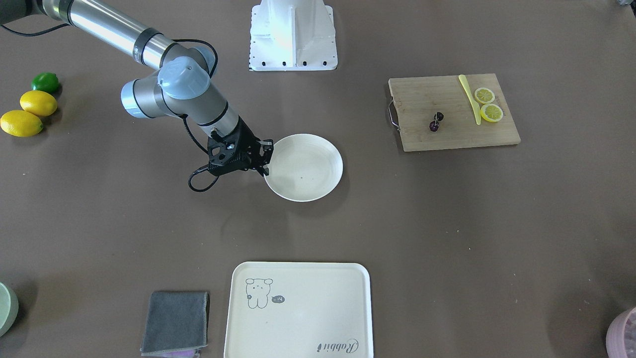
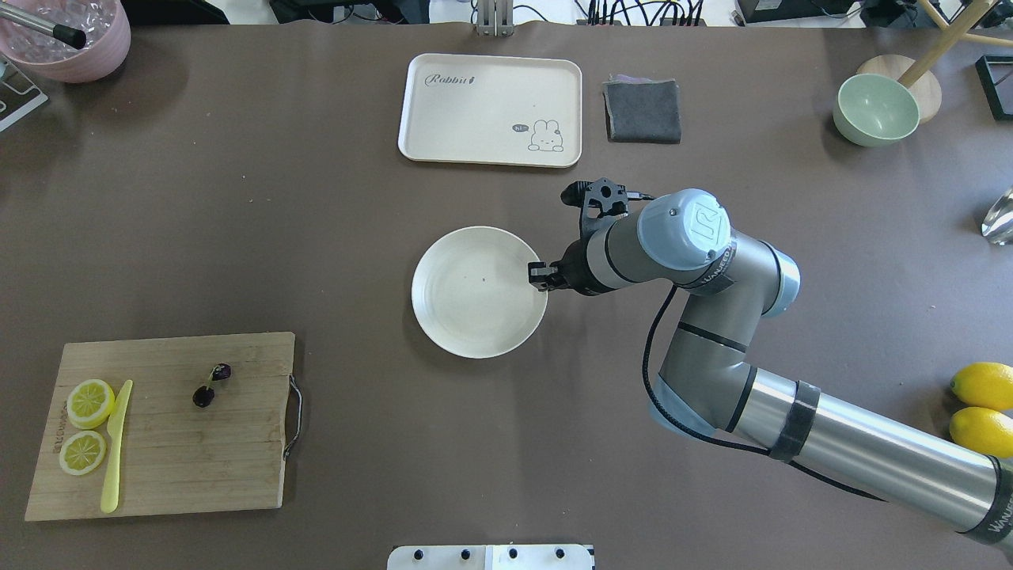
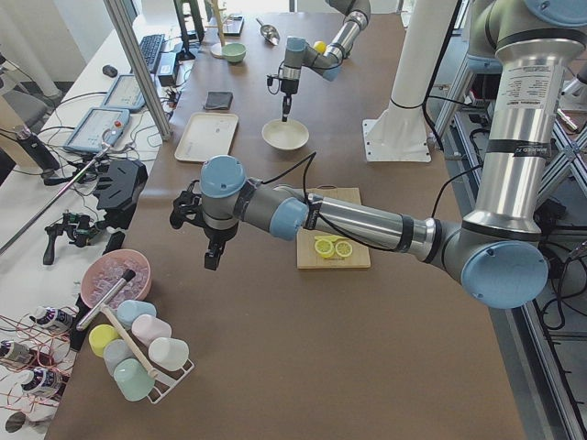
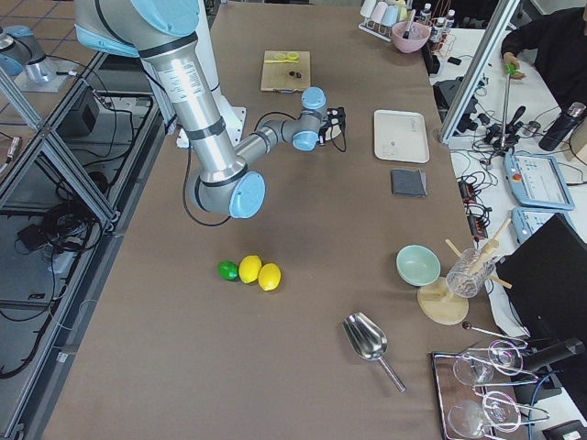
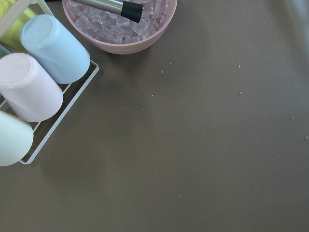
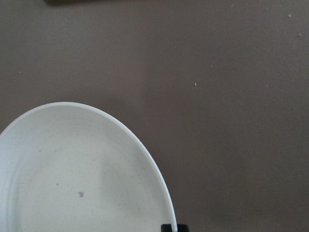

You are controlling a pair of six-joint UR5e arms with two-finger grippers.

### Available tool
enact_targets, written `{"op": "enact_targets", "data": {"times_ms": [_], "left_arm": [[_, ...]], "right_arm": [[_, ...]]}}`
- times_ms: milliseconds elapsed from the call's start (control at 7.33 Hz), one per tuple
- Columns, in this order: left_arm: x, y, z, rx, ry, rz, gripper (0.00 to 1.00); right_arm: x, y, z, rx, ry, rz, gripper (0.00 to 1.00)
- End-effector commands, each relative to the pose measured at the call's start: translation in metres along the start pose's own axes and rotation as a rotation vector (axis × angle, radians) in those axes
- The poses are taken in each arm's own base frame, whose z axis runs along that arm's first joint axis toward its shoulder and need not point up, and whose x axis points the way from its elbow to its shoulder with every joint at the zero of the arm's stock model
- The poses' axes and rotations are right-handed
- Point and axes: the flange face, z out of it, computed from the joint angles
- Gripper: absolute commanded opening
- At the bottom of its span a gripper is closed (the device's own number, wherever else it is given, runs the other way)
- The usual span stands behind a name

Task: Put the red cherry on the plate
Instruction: 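Drag the white plate with the right gripper toward the table center, then release the plate and raise the right gripper while the left arm reaches out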

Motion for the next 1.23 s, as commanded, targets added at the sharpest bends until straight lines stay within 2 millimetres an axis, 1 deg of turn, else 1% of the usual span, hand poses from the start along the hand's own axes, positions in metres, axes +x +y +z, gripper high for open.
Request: {"op": "enact_targets", "data": {"times_ms": [0,136,273,409,545,682,818,955,1091], "left_arm": [[0.01,-0.006,-0.004,0.021,0.006,0.002,0.98],[0.011,-0.006,-0.005,0.027,0.006,0.009,0.98],[0.017,-0.009,-0.009,0.033,0.017,0.014,0.98],[0.024,-0.01,-0.014,0.047,0.024,-0.005,0.98],[0.038,-0.007,-0.006,0.051,0.037,-0.017,0.97],[0.06,0.013,0.003,0.054,0.057,-0.08,0.98],[0.101,0.032,0.008,0.055,0.06,-0.117,0.97],[0.135,0.07,0.014,0.06,0.007,-0.062,0.97],[0.171,0.095,0.025,0.055,-0.027,-0.014,0.97]], "right_arm": [[-0.001,0.002,0.004,0.002,0.005,0.0,0.5],[0.0,0.002,0.006,0.004,0.007,0.0,0.99],[0.005,-0.008,-0.001,0.013,0.009,0.007,1.0],[0.012,-0.028,-0.017,0.003,-0.006,0.022,1.0],[0.021,-0.051,-0.045,-0.04,-0.025,0.049,1.0],[0.03,-0.071,-0.08,-0.051,-0.008,0.079,1.0],[0.046,-0.08,-0.105,-0.064,0.017,0.103,1.0],[0.071,-0.088,-0.123,-0.067,0.022,0.095,1.0],[0.099,-0.098,-0.137,-0.066,0.032,0.073,1.0]]}}
